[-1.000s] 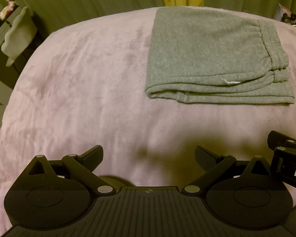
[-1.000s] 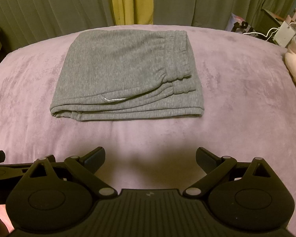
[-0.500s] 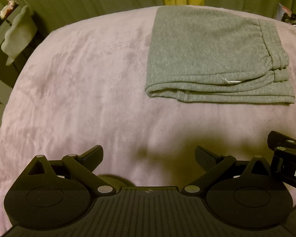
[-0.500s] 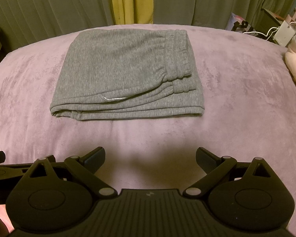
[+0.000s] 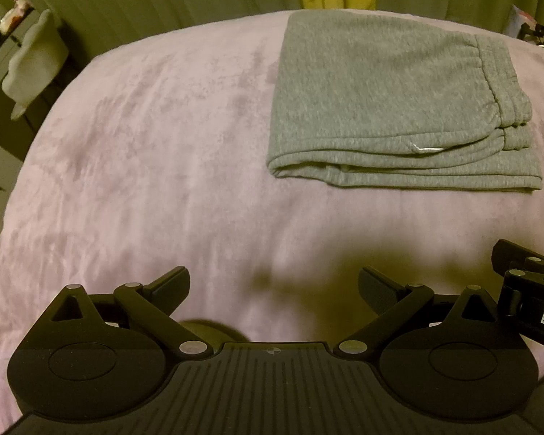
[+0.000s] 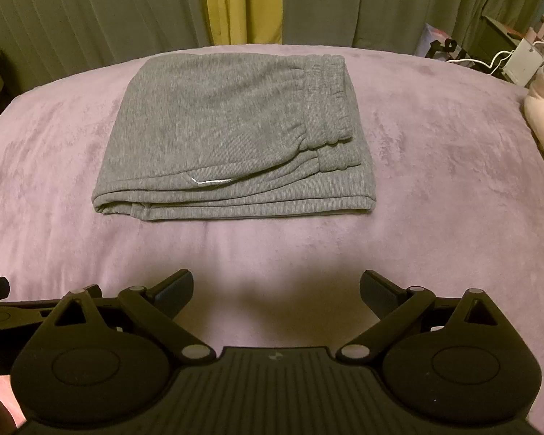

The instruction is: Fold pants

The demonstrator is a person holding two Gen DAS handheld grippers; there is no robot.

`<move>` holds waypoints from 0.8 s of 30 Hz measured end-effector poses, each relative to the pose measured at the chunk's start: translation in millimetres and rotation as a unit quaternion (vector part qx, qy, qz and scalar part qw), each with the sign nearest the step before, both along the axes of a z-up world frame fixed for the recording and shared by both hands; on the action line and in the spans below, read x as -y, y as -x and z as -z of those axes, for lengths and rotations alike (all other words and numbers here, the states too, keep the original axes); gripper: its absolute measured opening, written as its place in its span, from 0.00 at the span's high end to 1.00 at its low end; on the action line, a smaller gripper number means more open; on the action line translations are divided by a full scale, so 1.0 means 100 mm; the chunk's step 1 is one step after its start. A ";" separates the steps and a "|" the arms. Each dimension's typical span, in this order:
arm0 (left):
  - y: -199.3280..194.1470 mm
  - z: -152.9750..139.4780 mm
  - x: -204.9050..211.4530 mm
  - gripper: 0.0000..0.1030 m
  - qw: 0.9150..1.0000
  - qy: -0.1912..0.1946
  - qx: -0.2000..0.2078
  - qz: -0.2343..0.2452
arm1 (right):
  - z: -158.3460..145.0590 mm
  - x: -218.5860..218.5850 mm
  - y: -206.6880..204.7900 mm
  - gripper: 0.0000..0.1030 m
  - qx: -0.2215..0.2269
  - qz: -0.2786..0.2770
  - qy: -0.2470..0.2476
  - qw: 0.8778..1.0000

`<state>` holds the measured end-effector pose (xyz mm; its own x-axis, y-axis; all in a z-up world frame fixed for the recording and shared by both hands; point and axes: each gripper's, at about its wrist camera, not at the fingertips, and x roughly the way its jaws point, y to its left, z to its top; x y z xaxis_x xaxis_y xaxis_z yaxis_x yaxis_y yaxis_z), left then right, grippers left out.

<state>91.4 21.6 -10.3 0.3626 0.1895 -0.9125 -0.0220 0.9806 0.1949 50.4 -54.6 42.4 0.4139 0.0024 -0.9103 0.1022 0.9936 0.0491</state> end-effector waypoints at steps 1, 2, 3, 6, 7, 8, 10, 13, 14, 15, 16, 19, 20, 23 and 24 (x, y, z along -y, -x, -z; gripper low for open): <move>0.00 0.00 0.00 0.01 1.000 -0.001 0.000 0.000 | 0.00 0.00 0.00 0.04 0.000 0.000 0.000 1.000; 0.00 0.00 0.00 0.01 1.000 -0.001 0.000 0.000 | 0.00 0.00 0.00 0.04 0.000 0.001 -0.001 1.000; 0.00 0.00 0.01 0.01 1.000 -0.002 0.000 -0.001 | 0.00 0.00 0.00 0.04 0.000 0.001 -0.001 1.000; 0.00 0.00 0.01 0.01 1.000 -0.002 0.000 -0.001 | 0.00 0.00 0.00 0.04 0.000 0.001 0.000 1.000; 0.00 0.01 0.01 0.01 1.000 -0.003 0.000 -0.002 | 0.00 0.00 0.00 0.04 0.000 0.000 0.000 1.000; -0.01 0.01 0.02 0.01 1.000 -0.003 0.000 -0.002 | 0.00 0.00 -0.01 0.04 0.000 0.000 -0.001 1.000; -0.01 0.01 0.02 0.01 1.000 -0.003 -0.001 -0.003 | 0.00 0.00 -0.01 0.04 -0.001 0.000 -0.001 1.000; -0.02 0.01 0.00 0.01 1.000 0.002 -0.003 -0.004 | 0.00 0.00 -0.01 0.04 -0.001 0.000 0.000 1.000; -0.02 0.01 0.00 0.01 1.000 0.002 -0.004 -0.004 | 0.00 0.00 -0.01 0.04 -0.001 0.000 0.001 1.000; -0.03 0.01 0.00 0.01 1.000 0.001 -0.004 -0.004 | 0.00 -0.01 -0.01 0.04 0.000 -0.001 0.001 1.000; -0.03 0.01 -0.01 0.01 1.000 0.001 -0.004 -0.004 | 0.00 -0.01 -0.02 0.04 -0.001 -0.001 0.001 1.000; -0.04 0.01 0.00 0.01 1.000 -0.002 -0.005 -0.004 | 0.01 -0.01 -0.03 0.04 -0.002 -0.001 0.001 1.000; -0.04 0.01 0.01 0.01 1.000 -0.002 -0.005 -0.005 | 0.01 -0.01 -0.03 0.04 -0.002 -0.001 0.001 1.000; -0.05 0.02 0.01 0.01 1.000 -0.002 -0.005 -0.006 | 0.02 0.00 -0.04 0.04 -0.003 -0.002 -0.001 1.000; -0.05 0.02 0.01 0.01 1.000 -0.001 -0.006 -0.006 | 0.02 0.00 -0.04 0.04 -0.003 -0.002 -0.001 1.000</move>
<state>96.5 20.8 -12.1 0.3498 0.1966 -0.9160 -0.0318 0.9797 0.1981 54.6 -54.5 40.8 0.4089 0.0064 -0.9125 0.0985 0.9938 0.0511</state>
